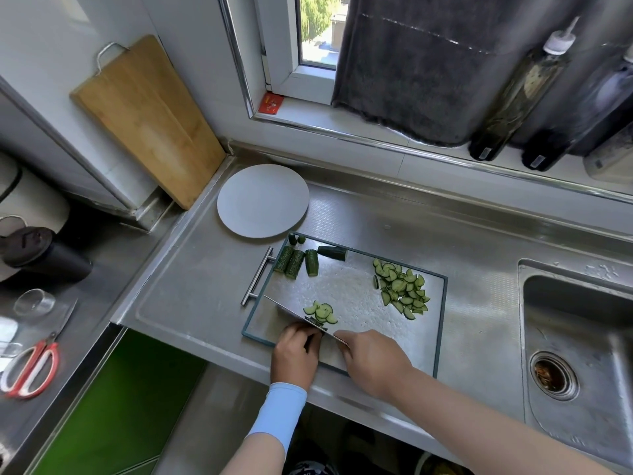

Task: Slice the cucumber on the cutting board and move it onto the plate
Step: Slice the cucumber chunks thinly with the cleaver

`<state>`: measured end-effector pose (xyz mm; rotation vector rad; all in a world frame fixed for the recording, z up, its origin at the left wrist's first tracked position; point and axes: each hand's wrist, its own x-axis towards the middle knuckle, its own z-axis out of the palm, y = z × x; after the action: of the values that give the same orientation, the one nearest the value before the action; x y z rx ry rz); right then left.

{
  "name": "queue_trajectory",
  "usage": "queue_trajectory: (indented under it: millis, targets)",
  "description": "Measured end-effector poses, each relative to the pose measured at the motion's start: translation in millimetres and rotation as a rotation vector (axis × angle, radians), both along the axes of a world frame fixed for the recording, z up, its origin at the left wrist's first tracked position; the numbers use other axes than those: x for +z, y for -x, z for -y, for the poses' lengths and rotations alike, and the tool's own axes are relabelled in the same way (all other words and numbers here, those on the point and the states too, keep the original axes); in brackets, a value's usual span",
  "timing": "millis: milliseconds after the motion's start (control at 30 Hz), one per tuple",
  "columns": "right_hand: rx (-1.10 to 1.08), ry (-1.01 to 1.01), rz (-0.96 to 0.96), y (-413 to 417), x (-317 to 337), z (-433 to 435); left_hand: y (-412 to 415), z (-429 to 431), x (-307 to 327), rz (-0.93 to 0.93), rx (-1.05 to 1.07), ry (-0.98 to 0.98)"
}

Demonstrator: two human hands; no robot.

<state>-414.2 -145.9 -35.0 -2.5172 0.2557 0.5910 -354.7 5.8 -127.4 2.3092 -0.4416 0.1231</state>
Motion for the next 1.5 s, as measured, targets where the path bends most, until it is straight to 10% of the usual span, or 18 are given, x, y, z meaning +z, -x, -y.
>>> queue_trajectory:
  millis: [1500]
  targets:
    - [0.013, 0.003, -0.048, 22, 15, 14, 2, -1, 0, 0.034, 0.006, -0.014]
